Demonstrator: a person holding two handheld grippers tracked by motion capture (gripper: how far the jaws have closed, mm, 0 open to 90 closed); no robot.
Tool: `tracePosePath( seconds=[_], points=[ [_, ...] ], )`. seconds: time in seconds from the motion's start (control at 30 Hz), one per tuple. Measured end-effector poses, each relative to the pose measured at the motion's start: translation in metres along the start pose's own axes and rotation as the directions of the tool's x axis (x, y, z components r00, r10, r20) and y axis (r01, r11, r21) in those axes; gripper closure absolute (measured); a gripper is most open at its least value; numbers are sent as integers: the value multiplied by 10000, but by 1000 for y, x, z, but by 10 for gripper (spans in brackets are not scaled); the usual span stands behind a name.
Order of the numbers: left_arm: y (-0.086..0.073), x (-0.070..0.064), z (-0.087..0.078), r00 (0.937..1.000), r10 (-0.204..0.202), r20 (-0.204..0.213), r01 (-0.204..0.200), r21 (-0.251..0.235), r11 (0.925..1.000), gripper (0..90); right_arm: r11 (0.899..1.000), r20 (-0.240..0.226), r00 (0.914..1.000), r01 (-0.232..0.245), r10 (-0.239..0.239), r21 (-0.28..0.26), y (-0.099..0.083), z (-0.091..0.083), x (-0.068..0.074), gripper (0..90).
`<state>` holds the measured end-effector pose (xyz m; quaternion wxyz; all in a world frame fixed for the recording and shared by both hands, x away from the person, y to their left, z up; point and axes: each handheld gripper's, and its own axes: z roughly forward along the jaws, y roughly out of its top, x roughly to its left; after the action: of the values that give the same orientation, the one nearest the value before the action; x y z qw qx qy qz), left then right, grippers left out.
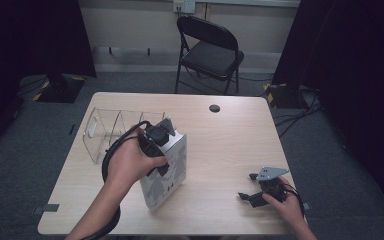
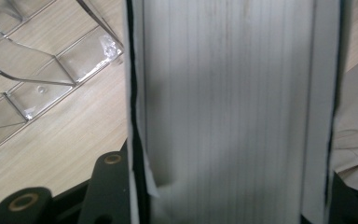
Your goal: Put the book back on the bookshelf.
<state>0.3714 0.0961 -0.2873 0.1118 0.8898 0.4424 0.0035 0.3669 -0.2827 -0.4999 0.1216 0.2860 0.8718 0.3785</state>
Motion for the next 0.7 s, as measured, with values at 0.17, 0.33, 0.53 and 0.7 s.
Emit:
tracePosePath(
  seconds=[0.17,0.33,0.53,0.7],
  points=[
    [-4,3,-1,9999,-165,9,165,47,9999,529,10000,2,10000,-2,2,-2,0,0,0,124],
    [-7,8,-3,9993,-360,33,360,67,9993,529,10000,0,10000,-11,11,3,0,0,0,124],
    [-10,14,-5,9986,-525,38,525,98,9986,529,10000,-4,10000,-11,11,1,0,0,0,124],
    [-12,21,-7,9976,-692,22,691,172,9975,529,10000,-4,10000,-13,13,4,0,0,0,124]
  ],
)
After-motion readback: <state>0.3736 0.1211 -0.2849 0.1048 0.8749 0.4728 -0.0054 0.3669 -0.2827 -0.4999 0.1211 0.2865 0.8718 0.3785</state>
